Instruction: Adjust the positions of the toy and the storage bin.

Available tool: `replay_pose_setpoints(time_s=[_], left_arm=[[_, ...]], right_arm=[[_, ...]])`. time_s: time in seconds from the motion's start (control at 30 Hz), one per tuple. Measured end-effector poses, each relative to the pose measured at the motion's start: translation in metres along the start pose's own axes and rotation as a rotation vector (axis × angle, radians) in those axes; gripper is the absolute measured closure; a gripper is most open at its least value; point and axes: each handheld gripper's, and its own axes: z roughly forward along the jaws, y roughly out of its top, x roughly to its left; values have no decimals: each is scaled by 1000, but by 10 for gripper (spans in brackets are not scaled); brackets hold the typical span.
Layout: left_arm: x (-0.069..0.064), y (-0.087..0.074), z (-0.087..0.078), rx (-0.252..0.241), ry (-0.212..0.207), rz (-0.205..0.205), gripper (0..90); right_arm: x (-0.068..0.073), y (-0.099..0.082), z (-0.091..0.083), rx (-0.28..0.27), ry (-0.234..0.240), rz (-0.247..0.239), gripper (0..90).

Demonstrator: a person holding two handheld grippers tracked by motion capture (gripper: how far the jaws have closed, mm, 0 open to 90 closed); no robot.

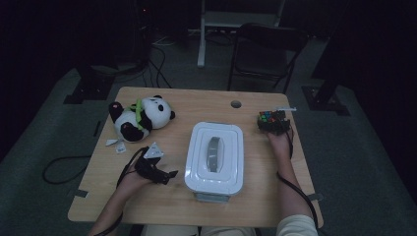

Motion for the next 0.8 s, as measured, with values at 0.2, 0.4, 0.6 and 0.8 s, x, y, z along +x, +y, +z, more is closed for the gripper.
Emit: replay_pose_setpoints(time_s=[0.2, 0.4, 0.6, 0.8], left_arm=[[1, -4, 1, 8, 5, -6, 22], [2, -7, 2, 10, 7, -11, 23], [2, -7, 1, 10, 6, -10, 23], [4, -8, 1, 9, 8, -22, 22]], right_arm=[[-2, -1, 5, 8, -5, 0, 225], [-3, -2, 5, 11, -9, -8, 324], [-2, -2, 0, 5, -18, -17, 338], [-1, -2, -12, -8, -9, -23, 338]])
